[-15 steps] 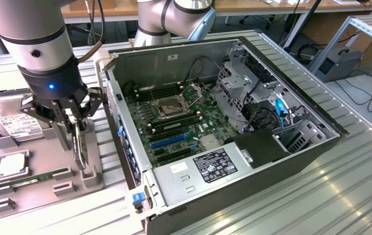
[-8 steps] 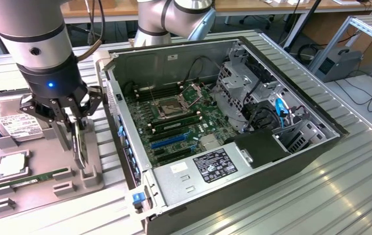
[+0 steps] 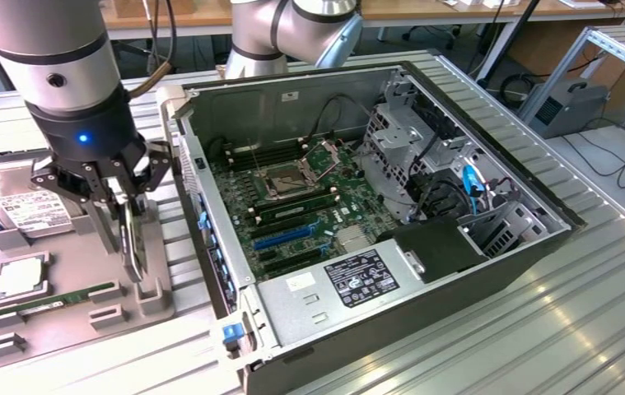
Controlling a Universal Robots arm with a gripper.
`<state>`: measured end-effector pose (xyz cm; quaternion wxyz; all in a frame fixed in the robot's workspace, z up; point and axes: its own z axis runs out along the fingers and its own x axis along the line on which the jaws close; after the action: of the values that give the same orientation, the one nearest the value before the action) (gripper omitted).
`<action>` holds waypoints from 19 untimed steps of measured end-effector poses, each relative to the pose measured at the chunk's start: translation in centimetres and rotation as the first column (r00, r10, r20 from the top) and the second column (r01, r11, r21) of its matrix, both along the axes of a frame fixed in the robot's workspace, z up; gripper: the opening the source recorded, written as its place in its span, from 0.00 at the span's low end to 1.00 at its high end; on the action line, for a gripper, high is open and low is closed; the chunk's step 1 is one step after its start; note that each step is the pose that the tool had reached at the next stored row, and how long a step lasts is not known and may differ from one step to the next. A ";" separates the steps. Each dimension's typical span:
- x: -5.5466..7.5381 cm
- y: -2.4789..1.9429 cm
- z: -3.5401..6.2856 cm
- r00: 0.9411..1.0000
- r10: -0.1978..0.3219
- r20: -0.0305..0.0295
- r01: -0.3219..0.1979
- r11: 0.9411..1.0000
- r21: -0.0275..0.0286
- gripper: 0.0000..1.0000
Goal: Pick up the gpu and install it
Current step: 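Pick up the gpu and move the gpu toward the slot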
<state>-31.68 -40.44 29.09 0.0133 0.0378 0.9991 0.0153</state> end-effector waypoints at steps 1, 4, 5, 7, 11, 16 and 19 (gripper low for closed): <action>0.0 0.00 0.06 1.000 0.000 0.000 0.000 1.000 0.000 0.27; 0.0 0.00 0.25 1.000 0.000 0.000 0.000 1.000 0.000 0.27; 0.0 0.00 0.32 1.000 0.000 0.000 0.000 1.000 0.000 0.27; 0.0 0.00 0.52 1.000 0.000 0.000 0.000 1.000 0.000 0.27; 0.0 0.00 0.82 1.000 0.000 0.000 0.000 1.000 0.000 0.27; 0.0 0.00 1.27 1.000 0.000 0.000 0.000 1.000 0.000 0.27; 0.0 0.00 1.49 1.000 0.000 0.000 0.000 1.000 0.000 0.27</action>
<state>-31.68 -40.44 30.59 0.0133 0.0378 0.9991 0.0153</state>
